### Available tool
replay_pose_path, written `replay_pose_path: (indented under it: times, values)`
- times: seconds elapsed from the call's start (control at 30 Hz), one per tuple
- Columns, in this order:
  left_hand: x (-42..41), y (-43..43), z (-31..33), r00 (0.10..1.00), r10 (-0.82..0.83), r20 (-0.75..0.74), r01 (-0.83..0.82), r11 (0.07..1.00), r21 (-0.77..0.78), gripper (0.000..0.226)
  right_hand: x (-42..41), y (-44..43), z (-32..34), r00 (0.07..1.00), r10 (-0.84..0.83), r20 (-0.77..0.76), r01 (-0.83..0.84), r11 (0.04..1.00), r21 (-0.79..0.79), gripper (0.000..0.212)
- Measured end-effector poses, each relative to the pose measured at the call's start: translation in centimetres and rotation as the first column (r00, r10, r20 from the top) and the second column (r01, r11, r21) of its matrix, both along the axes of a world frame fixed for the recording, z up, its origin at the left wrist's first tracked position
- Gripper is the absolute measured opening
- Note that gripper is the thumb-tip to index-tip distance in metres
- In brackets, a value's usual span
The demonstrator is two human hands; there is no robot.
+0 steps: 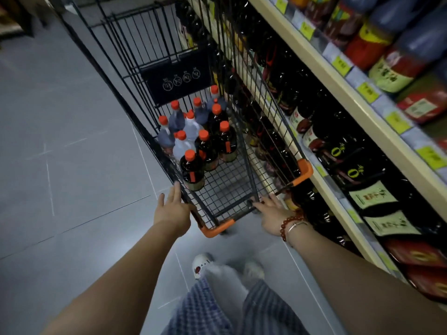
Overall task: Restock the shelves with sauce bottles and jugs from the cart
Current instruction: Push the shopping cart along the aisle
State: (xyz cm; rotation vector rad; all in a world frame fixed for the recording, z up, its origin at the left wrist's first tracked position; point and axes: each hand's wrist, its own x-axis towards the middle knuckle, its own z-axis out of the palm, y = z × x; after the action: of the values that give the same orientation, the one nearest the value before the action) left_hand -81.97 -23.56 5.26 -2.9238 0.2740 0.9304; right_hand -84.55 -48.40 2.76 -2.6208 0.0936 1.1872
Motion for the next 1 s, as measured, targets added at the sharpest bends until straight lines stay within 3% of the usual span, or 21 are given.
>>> replay_pose_path:
  times: [0.3, 0.5, 0.83, 1.0]
  values:
    - [-8.1, -4.9, -0.5, 0.997, 0.074, 0.017, -0.074, 0.997, -0.016, 0.033, -8.1, -4.9, -0.2, 0.998, 0.01, -0.057, -0.005, 0.996, 0.091, 0.076]
    - [-13.9, -7.8, 0.2, 0.993, 0.119, -0.005, -0.119, 0.992, -0.028, 0.036, -12.9, -7.9, 0.0, 0.989, 0.149, -0.014, -0.148, 0.988, 0.038, 0.067]
    - [-22.3, -9.6, -0.3, 0.997, -0.024, -0.069, 0.026, 0.999, 0.021, 0.046, -20.8, -10.1, -0.2, 0.992, 0.114, -0.051, -0.115, 0.993, -0.024, 0.054]
    - [-25.6, -10.4, -0.3, 0.986, -0.142, -0.084, 0.143, 0.99, 0.011, 0.049, -25.7, -10.7, 0.0, 0.994, 0.081, -0.071, -0.086, 0.993, -0.076, 0.059]
